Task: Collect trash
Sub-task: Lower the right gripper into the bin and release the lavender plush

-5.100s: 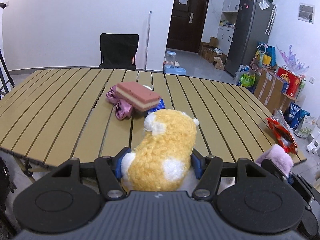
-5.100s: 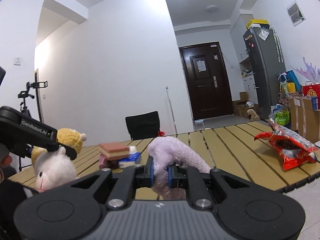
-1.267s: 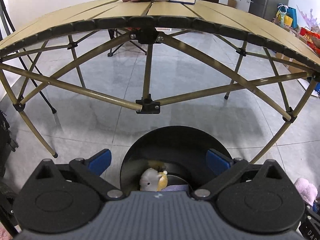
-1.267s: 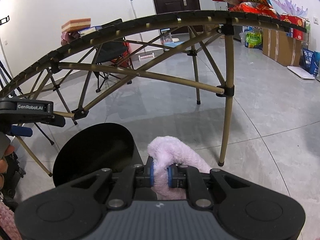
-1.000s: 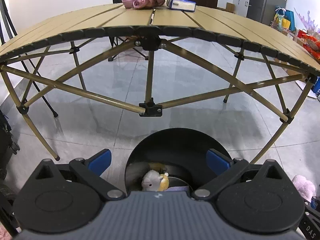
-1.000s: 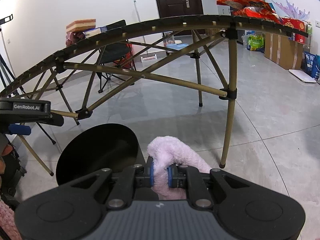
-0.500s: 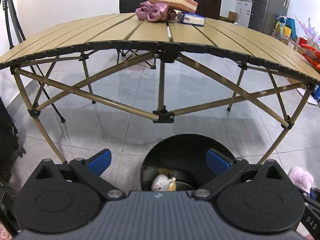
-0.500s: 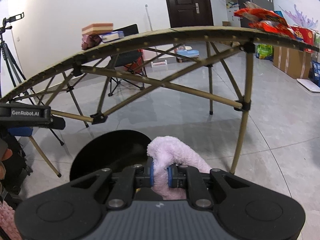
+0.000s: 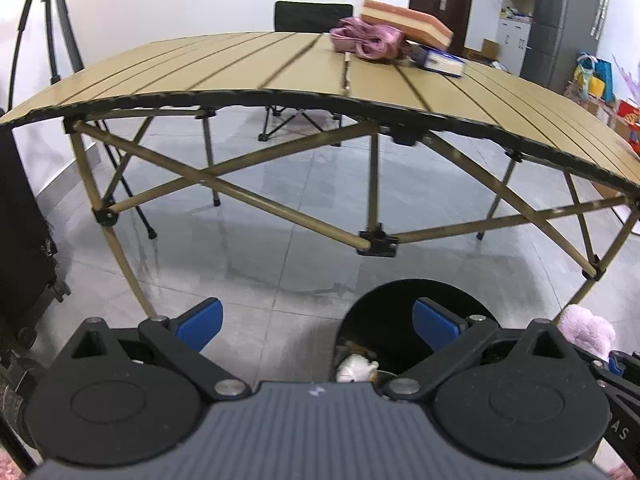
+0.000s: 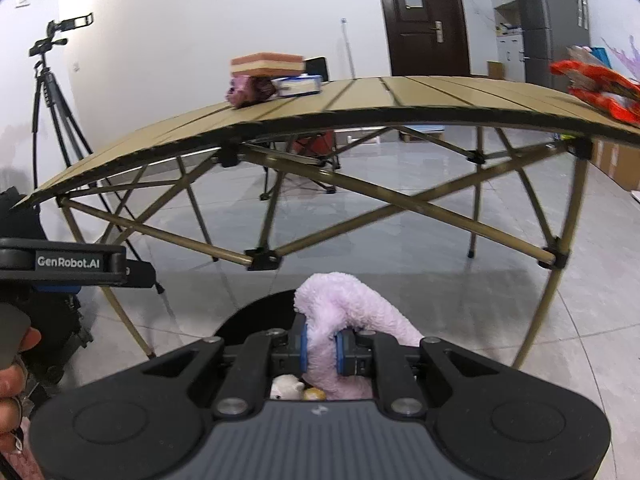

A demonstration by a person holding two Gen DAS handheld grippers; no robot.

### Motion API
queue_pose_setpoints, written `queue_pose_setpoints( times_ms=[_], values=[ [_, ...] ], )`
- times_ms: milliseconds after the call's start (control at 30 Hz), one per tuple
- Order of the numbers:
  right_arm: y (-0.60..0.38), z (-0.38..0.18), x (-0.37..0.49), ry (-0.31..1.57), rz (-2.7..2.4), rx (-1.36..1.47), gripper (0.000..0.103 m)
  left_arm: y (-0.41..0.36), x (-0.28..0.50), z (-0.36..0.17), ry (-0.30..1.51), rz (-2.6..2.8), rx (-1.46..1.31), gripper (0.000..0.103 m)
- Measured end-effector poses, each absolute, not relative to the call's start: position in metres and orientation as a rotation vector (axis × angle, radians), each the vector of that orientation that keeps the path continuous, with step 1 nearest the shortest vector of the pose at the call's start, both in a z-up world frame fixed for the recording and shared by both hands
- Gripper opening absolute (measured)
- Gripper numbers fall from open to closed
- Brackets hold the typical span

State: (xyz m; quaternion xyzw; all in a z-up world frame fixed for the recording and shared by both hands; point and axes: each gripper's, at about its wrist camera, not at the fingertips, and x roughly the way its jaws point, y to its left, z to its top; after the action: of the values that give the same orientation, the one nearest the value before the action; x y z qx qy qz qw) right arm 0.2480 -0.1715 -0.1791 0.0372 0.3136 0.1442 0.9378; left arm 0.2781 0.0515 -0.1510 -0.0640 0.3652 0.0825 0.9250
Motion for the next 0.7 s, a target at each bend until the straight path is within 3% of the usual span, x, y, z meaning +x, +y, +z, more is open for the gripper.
queue_pose_setpoints(
  times_ms=[700],
  values=[
    [-0.091,-0.196,0.3,0.73,0.352,0.049,0.012,0.128,0.261,-0.157,0.755,0.302,-0.185,0.103]
  ],
)
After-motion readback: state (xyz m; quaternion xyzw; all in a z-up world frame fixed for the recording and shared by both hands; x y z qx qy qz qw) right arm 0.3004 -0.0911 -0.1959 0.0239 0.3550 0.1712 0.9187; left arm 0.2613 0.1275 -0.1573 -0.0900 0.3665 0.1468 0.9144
